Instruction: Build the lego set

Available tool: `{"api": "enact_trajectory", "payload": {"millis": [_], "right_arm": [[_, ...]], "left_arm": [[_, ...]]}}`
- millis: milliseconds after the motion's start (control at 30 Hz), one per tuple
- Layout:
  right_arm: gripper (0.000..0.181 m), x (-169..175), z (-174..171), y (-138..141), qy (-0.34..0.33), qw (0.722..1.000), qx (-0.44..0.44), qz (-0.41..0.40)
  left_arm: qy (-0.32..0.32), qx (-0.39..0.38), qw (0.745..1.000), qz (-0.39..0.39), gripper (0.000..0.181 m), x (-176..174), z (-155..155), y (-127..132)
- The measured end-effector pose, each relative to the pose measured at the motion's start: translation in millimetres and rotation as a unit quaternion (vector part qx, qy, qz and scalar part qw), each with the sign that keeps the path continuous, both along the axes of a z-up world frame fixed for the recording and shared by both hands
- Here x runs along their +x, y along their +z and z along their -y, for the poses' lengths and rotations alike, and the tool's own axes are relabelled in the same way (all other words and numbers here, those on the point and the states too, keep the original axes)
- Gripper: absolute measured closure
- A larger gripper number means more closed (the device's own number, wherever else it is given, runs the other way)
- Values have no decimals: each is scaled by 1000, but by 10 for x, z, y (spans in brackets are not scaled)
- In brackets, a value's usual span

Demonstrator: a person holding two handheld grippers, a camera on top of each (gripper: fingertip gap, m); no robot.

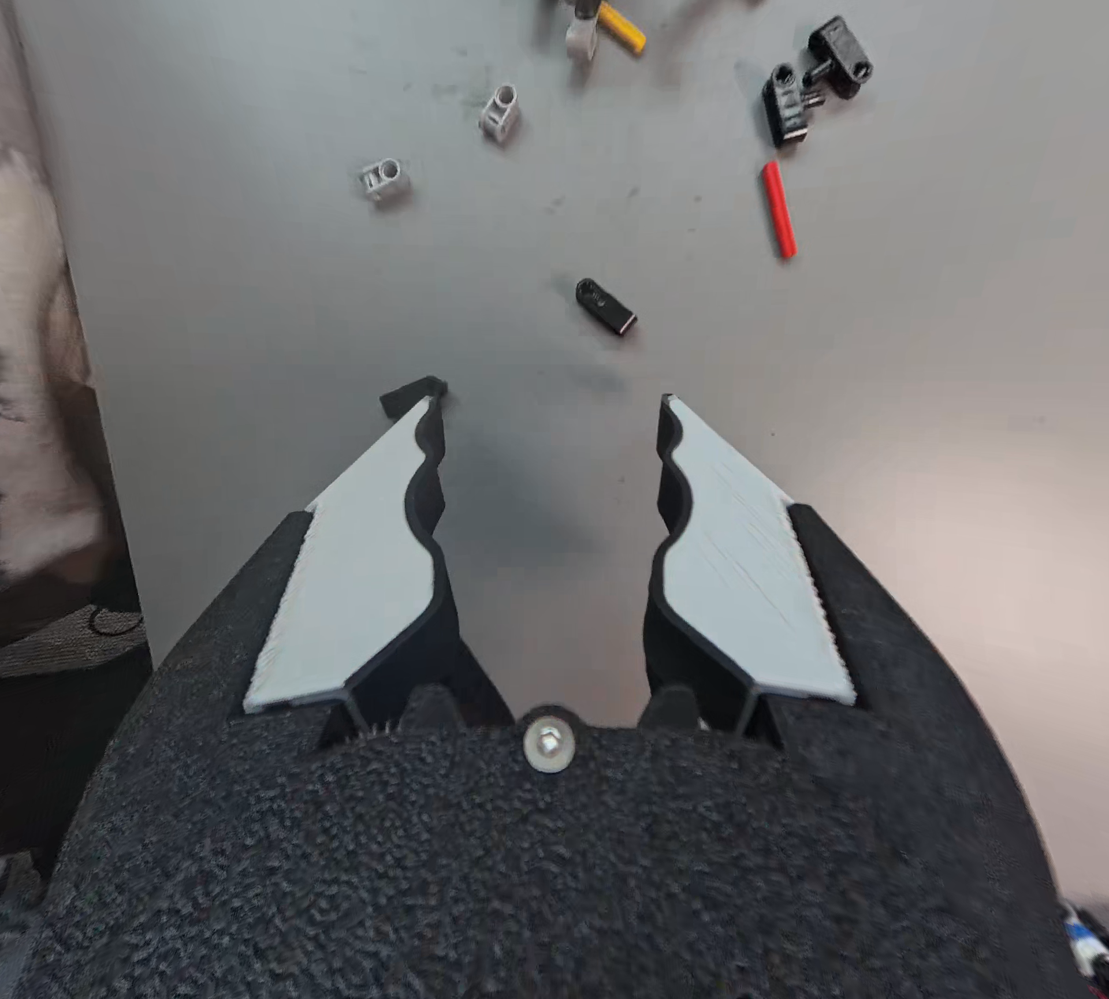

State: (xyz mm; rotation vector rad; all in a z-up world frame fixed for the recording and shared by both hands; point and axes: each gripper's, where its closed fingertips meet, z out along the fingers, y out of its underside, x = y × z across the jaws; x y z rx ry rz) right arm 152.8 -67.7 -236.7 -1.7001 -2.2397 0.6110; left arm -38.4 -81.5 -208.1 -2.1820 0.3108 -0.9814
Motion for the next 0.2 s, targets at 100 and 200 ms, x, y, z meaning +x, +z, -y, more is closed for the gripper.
{"api": "enact_trajectory", "payload": {"millis": [100, 200], "right_arm": [[111, 129, 114, -88, -1, 1000, -7, 8], [113, 77, 243, -101, 6, 1000, -11, -12]], "left_arm": [[-20, 16, 1000, -15, 140, 30, 83, 41], [-58, 35, 995, -74, 140, 42, 198, -17]]}}
